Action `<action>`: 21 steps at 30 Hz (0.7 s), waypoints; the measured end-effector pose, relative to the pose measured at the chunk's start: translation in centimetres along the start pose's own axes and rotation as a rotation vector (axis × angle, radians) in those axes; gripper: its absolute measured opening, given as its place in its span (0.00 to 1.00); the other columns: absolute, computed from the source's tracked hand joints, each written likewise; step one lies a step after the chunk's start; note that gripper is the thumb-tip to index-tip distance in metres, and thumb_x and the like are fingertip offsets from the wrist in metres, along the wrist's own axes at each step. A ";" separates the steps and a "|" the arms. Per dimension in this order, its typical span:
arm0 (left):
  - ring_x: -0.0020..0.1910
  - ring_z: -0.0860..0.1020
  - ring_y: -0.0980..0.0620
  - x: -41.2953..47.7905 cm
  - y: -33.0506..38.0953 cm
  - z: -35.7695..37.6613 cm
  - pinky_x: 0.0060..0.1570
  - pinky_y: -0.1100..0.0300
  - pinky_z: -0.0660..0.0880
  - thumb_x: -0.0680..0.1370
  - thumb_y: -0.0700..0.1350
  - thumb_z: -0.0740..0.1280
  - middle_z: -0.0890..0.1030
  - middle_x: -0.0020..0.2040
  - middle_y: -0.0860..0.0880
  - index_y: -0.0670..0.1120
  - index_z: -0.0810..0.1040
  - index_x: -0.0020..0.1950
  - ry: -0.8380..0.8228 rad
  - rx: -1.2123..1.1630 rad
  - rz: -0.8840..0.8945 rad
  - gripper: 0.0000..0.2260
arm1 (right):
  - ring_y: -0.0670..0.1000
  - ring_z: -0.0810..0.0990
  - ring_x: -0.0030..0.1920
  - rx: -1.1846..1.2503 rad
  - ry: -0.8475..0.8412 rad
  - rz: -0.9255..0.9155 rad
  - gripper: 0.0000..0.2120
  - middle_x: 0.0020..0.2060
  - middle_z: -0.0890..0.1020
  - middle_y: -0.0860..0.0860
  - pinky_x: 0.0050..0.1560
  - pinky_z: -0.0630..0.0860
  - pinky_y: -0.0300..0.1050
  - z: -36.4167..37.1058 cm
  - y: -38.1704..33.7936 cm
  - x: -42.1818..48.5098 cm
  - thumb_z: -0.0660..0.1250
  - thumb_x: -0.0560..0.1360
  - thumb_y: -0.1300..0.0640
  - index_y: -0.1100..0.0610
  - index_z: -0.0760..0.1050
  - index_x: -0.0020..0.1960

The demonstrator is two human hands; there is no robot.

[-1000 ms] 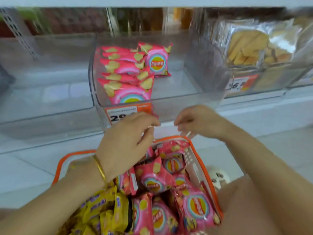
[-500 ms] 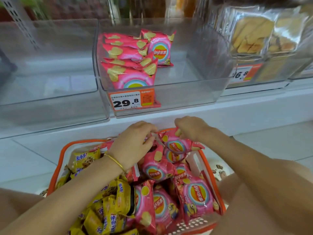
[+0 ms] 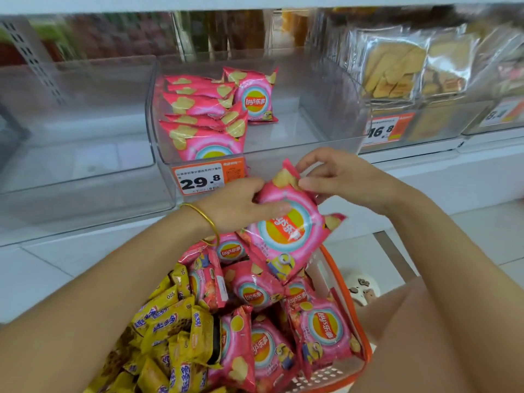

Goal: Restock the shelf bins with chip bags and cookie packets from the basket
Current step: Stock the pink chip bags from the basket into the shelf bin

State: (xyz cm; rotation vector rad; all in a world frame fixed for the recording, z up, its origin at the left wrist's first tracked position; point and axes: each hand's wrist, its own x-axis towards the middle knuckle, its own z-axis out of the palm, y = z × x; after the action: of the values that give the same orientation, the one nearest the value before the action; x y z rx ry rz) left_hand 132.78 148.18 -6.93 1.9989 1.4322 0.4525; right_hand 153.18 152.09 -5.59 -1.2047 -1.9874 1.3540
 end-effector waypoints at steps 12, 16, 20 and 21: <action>0.45 0.81 0.49 0.8 2.2 -2.8 0.48 0.52 0.79 0.64 0.72 0.66 0.83 0.47 0.45 0.41 0.75 0.51 0.217 -0.292 -0.017 0.35 | 0.48 0.80 0.32 0.473 0.194 0.153 0.13 0.33 0.82 0.50 0.31 0.78 0.38 -0.1 -1.6 0.1 0.70 0.62 0.48 0.55 0.78 0.42; 0.38 0.80 0.63 2.1 4.2 -5.3 0.40 0.66 0.77 0.75 0.55 0.67 0.83 0.39 0.57 0.47 0.77 0.46 0.344 -0.343 0.017 0.11 | 0.50 0.82 0.36 0.639 0.270 0.151 0.18 0.38 0.83 0.53 0.38 0.81 0.43 -1.0 -3.2 1.3 0.64 0.69 0.38 0.53 0.77 0.43; 0.34 0.75 0.59 4.9 5.6 -8.1 0.30 0.68 0.70 0.76 0.57 0.64 0.77 0.37 0.53 0.45 0.74 0.45 0.494 -0.260 -0.002 0.15 | 0.51 0.83 0.42 0.515 0.172 0.078 0.23 0.44 0.84 0.53 0.47 0.80 0.49 -2.2 -5.6 2.6 0.68 0.62 0.41 0.55 0.79 0.50; 0.35 0.75 0.53 5.8 5.5 -8.8 0.32 0.63 0.71 0.76 0.60 0.63 0.77 0.36 0.50 0.44 0.73 0.43 0.491 -0.235 -0.032 0.19 | 0.51 0.82 0.41 0.499 0.197 0.086 0.21 0.44 0.84 0.53 0.46 0.80 0.49 -2.8 -6.2 3.4 0.70 0.63 0.44 0.56 0.79 0.50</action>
State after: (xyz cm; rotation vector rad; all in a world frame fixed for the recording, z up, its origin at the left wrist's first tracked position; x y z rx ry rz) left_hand 133.44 154.96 2.77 1.7424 1.6016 1.1024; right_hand 150.95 155.54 0.81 -1.1368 -1.3640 1.5815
